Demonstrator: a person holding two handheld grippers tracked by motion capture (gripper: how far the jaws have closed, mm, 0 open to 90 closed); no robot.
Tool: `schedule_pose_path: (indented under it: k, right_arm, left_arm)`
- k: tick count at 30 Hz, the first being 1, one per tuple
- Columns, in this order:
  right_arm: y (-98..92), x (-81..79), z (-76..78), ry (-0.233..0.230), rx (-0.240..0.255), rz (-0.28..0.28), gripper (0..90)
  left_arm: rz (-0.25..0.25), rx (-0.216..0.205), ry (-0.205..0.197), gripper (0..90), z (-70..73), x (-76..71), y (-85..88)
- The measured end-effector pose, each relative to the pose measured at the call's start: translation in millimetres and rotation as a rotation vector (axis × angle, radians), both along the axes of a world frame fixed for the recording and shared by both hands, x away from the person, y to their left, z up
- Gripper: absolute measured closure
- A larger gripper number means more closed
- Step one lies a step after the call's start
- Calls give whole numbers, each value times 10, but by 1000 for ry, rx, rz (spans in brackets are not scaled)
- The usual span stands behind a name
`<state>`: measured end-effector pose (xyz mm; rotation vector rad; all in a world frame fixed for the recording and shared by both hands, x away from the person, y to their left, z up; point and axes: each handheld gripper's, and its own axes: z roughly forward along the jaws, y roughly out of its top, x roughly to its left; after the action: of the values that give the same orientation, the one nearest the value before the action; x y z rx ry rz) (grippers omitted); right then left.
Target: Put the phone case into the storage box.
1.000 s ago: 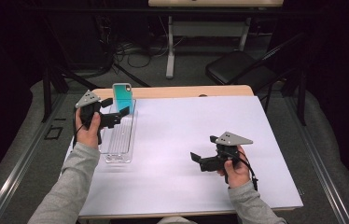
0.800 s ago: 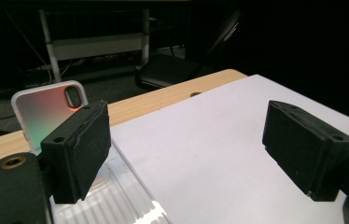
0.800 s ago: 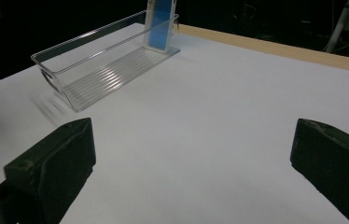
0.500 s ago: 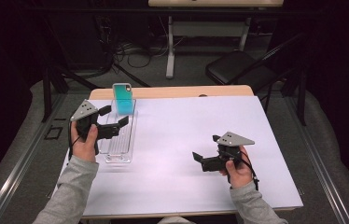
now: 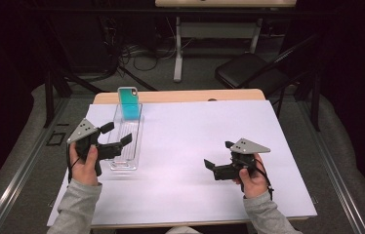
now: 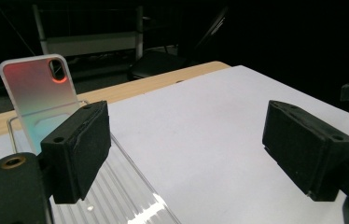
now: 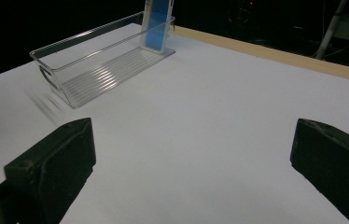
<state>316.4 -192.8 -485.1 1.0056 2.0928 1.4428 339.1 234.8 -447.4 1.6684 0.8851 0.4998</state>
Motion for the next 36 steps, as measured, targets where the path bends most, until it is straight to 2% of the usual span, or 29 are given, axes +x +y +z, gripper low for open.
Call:
schedule_pose_path:
  k: [7, 12, 17, 28, 36]
  right_arm:
    - [-43, -32, 16, -8, 6, -15, 0]
    - [-117, -83, 28, -12, -8, -33, 0]
    - [-245, -141, 20, -17, -10, -64, 0]
    - [-541, -295, -4, -17, -4, -139, 0]
    - [-724, -418, -53, 2, -26, -182, 0]
  left_arm:
    - [4, 2, -8, 155, -87, -113, 43]
    - [12, -1, -2, 156, -171, -165, 94]
    - [16, 19, 7, 156, -256, -223, 124]
    - [18, 13, 12, 156, -370, -354, 208]
    - [9, 13, 8, 155, -439, -453, 250]
